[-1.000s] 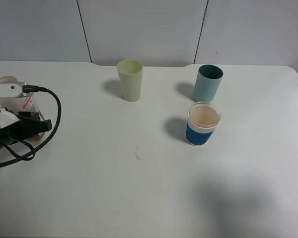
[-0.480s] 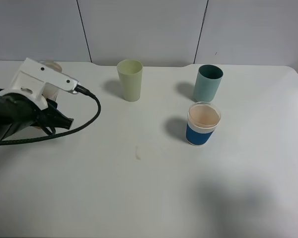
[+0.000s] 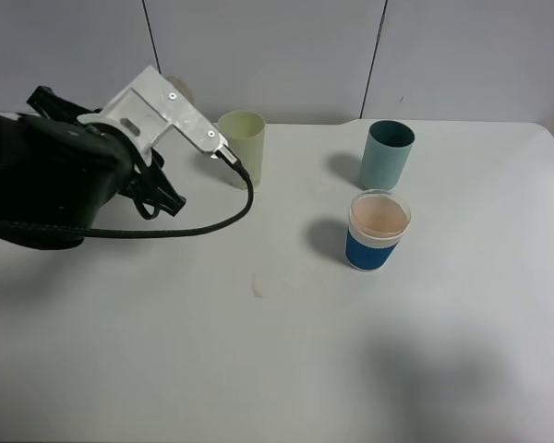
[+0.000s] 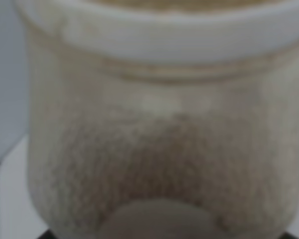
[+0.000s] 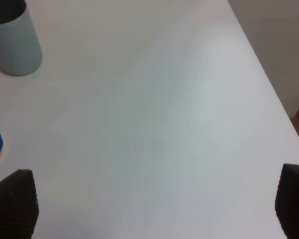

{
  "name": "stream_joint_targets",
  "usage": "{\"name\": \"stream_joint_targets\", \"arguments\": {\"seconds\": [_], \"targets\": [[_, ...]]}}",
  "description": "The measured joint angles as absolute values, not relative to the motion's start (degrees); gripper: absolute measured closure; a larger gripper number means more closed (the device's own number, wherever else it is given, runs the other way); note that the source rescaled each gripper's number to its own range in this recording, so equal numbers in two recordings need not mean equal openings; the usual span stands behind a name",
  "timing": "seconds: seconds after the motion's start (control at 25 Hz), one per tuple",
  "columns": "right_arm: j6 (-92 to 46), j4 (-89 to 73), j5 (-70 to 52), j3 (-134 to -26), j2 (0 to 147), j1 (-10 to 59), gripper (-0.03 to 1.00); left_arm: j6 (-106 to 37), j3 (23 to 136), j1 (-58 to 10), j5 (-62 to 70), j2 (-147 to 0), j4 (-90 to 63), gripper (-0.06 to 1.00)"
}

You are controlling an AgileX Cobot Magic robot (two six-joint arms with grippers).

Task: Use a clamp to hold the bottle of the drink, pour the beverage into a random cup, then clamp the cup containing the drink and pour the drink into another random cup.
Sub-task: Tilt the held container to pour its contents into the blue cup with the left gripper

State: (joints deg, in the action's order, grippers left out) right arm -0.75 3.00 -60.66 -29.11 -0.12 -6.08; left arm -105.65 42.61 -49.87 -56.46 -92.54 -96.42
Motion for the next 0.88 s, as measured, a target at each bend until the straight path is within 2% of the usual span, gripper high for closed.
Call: {"name": "stream_joint_targets", "arguments": {"seconds": [0.88], "targets": [[0.00, 3.05, -60.66, -29.11, -0.12, -6.08, 0.12, -116.18, 60.05, -58.07, -56.91, -108.95, -95.75, 0.89]]}}
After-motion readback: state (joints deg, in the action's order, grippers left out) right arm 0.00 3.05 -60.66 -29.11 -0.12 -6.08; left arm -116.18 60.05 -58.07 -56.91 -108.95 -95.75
